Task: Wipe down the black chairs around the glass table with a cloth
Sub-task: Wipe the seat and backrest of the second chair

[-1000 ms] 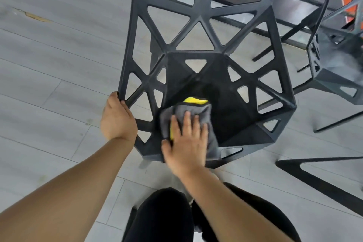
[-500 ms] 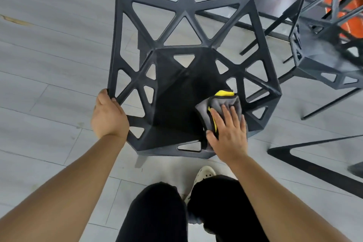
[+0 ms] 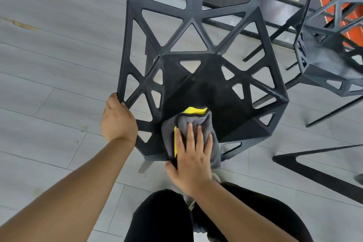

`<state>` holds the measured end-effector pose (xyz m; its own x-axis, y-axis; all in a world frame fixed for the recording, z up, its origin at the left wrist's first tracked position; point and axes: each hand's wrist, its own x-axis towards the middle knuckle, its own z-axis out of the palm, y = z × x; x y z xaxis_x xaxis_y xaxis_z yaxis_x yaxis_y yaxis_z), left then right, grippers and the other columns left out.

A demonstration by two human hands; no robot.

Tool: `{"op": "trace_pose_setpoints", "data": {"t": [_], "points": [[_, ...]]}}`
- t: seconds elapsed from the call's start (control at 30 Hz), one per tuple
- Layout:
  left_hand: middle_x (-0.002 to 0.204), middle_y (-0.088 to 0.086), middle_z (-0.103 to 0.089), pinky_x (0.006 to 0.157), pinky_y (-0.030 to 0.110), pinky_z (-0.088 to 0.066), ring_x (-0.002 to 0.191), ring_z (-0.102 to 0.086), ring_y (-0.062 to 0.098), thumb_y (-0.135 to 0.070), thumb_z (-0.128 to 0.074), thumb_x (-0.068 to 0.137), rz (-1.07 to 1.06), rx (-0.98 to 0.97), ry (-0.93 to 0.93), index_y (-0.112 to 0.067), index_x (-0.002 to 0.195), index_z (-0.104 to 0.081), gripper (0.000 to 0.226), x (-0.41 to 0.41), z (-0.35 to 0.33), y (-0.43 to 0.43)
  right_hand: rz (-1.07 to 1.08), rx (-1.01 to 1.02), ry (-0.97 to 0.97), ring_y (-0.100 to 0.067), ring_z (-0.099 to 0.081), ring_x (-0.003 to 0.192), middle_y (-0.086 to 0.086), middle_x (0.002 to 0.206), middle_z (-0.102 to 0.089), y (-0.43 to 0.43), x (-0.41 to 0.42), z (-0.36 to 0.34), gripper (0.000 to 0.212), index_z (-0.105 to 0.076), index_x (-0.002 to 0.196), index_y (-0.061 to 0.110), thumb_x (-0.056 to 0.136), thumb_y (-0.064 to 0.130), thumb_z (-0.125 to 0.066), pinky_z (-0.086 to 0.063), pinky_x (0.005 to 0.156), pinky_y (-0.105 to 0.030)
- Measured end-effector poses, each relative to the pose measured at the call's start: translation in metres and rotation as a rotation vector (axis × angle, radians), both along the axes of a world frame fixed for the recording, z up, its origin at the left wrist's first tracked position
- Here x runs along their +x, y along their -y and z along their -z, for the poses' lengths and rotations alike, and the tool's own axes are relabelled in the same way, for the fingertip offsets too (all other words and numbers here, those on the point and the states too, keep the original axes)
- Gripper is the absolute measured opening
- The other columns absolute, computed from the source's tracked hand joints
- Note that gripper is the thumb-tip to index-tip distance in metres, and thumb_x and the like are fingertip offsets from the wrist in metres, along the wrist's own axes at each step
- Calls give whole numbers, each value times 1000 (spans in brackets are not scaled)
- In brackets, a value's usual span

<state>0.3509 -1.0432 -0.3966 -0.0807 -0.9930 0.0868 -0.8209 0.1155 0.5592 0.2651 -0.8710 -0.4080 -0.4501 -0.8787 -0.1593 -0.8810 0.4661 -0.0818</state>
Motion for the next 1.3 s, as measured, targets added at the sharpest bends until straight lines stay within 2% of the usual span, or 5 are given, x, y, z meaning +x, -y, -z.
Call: {"op": "trace_pose_setpoints", "data": {"t": [0.2,0.4,0.6,0.93,1.3], "points": [[127,15,-53,69,50,-43,101,-53,43,-13,-34,98,-14,39,-41,-4,132,-39,36,1,2,3,-108,81,14,-47,-25,137,-22,151,-27,53,20,8,76,-20,149,13,84,51,-30,-21,107,-67],[125,15,-54,71,46,-42,101,-53,41,-10,-37,97,7,1,-21,-2,133,-40,38,1,8,5,-127,106,100,-35,9,145,-8,159,9,106,-36,8,68,10,150,26,96,53,-22,0,115,-58],[104,22,-59,78,47,-50,93,-54,40,1,-42,85,85,-182,62,7,127,-45,42,1,16,11,-148,114,92,-29,18,144,-3,159,16,173,-97,25,65,11,150,31,98,51,-23,6,116,-54],[106,23,-60,78,43,-53,98,-57,41,12,-52,80,95,-172,29,9,131,-43,51,0,22,16,-191,45,45,-23,15,145,5,159,12,241,-159,34,67,6,150,37,95,44,-31,2,117,-52],[123,27,-51,95,51,-44,111,-48,44,11,-51,79,140,-229,134,9,135,-36,58,0,17,12,-222,121,158,-24,9,146,2,160,5,103,-80,4,66,0,151,34,93,45,-31,2,117,-45]]}}
